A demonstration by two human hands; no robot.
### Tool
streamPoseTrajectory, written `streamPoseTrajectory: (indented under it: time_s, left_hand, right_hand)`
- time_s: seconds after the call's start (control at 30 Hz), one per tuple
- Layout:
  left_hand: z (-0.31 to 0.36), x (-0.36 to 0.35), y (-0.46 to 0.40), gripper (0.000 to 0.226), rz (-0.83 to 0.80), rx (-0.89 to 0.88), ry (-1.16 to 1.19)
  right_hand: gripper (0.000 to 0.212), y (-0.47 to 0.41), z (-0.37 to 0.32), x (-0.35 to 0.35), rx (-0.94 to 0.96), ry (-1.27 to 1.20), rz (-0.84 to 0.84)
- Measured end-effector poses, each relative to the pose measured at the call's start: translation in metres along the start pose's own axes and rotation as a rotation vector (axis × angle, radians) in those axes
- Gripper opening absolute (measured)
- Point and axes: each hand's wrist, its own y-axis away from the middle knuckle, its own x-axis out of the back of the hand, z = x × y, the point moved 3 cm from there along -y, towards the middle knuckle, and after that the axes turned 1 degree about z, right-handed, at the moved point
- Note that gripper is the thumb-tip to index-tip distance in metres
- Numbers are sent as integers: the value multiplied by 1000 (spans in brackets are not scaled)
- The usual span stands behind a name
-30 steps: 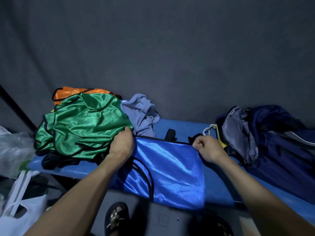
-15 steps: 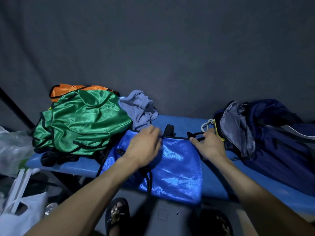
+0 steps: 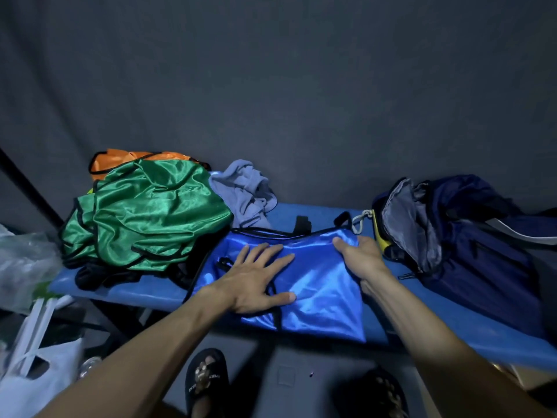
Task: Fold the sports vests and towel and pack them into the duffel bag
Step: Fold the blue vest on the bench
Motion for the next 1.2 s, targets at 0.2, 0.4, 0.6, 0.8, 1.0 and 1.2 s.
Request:
streamPoseTrajectory:
  time_s: [0.2,0.4,0.6,0.8,1.0,1.2]
  left_hand:
    - [10,-6,-30,76,46,-46,46]
    - [-46,34,-7,21,465,7,101]
    - [-73,38,6,41,254,562,197]
    - [-53,37,-14,60,184,742,142]
    - [-68,38,-18,39,211,712,308]
    - [-79,36,-14,31,344,654,300]
  right_hand:
    - [42,-11,2,37,108,314,94]
    - [73,5,2,35,158,433,2]
    - [90,29,-6,24,320,638,19]
    - [79,36,-7,27,307,565,35]
    - [73,30,-2,34,249,519,59]
    - [77,31,0,27,229,662,74]
